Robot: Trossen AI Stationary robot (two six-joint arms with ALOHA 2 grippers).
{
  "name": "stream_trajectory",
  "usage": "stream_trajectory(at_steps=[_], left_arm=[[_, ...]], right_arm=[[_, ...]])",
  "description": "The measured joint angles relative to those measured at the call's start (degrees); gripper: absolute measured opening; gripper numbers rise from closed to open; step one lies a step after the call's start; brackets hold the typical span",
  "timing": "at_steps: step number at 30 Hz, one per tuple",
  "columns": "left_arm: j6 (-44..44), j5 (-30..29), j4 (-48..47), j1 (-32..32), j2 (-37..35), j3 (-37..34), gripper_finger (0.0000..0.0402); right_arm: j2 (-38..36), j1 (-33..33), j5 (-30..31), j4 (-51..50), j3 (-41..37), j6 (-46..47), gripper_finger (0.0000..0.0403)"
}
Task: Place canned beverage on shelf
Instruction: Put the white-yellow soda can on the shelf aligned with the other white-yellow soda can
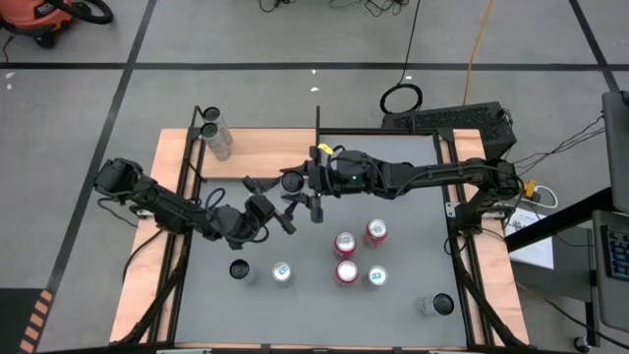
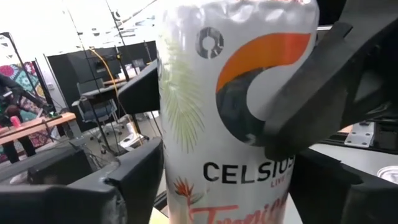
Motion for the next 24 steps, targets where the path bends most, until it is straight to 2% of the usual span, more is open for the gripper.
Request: stream_trajectory(at_steps=[4,9,17,24], left_arm=[[0.0,0.0,0.0,0.0,0.0,0.0,0.0273],[-0.4,0.0,0.0,0.0,0.0,0.0,0.0267],[-1.8,-0.9,-0.7,-0.1,0.0,-0.1,0.0266],[-0.2,-8.4,-0.9,-2.1,-0.5,-0.1,0.0265]], right_arm=[[0.0,0.0,0.2,0.2,0.0,-0.3,0.0206],[0.0,0.0,0.2,0.2,0.0,-0.3,0.0212],[-0.7,0.0,0.2,-0.1,0.0,0.3,0.0286],[-4.1,0.1,3.3,-8.3,0.0,0.0,0.0325]])
